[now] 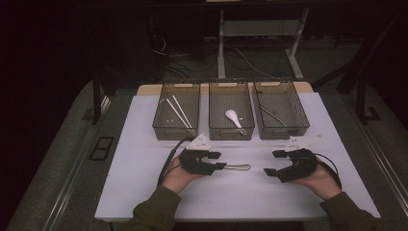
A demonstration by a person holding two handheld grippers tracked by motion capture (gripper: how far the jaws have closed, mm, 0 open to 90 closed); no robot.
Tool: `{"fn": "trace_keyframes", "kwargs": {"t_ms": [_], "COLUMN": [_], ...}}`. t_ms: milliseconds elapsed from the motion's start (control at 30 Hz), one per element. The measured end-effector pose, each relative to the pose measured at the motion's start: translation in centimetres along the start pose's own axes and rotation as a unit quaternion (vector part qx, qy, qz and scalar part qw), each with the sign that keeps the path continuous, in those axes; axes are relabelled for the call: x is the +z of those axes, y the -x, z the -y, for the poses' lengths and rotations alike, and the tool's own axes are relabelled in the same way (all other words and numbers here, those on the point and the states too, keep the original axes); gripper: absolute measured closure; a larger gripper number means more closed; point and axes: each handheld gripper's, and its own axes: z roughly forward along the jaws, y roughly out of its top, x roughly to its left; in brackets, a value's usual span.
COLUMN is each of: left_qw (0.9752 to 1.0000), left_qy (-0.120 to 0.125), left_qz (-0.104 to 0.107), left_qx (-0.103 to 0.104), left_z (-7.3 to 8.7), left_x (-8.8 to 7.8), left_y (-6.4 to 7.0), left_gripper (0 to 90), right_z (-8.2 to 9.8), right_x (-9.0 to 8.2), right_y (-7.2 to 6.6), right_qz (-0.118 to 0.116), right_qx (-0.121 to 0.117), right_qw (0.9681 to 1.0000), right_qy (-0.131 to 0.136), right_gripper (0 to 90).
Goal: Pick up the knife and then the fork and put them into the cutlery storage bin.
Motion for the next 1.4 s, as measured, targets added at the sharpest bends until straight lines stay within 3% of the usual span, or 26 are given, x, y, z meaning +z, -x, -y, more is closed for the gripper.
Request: {"fn": "trace_keyframes", "kwargs": {"t_ms": [267,433,667,1000,1067,1167,1400], "left_qw": [0.9993,0.9987,0.9984,0.9970,0.9968,0.9965,0.9967], "left_qy": [0.025,0.036,0.033,0.040,0.041,0.044,0.043], "left_qz": [-0.016,-0.024,-0.033,-0.042,-0.047,-0.049,-0.046], "left_qx": [-0.023,-0.027,-0.031,-0.051,-0.050,-0.052,-0.052], "left_z": [2.7,4.0,5.7,6.3,6.4,6.4,6.4], "left_x": [-3.3,-5.2,-6.6,-7.1,-7.1,-7.2,-7.1], "left_y": [0.5,0.4,0.4,-0.1,-0.2,-0.3,-0.3], "left_gripper": [36.0,25.4,14.6,0.0,0.0,0.0,0.0], "right_z": [-2.7,-4.7,-7.3,-9.9,-10.2,-10.6,-11.2], "right_x": [1.8,3.0,5.7,9.8,10.5,11.3,13.3], "right_y": [0.4,0.3,-0.3,-2.1,-2.4,-2.9,-3.9], "right_qz": [-0.020,-0.037,-0.060,-0.084,-0.088,-0.093,-0.094], "right_qx": [-0.026,-0.041,-0.083,-0.143,-0.160,-0.172,-0.199], "right_qw": [0.9994,0.9983,0.9929,0.9772,0.9718,0.9663,0.9499], "right_qy": [-0.010,-0.019,-0.061,-0.133,-0.149,-0.168,-0.222], "right_gripper": [33.8,42.3,53.7,66.0,68.1,70.4,73.0]}}
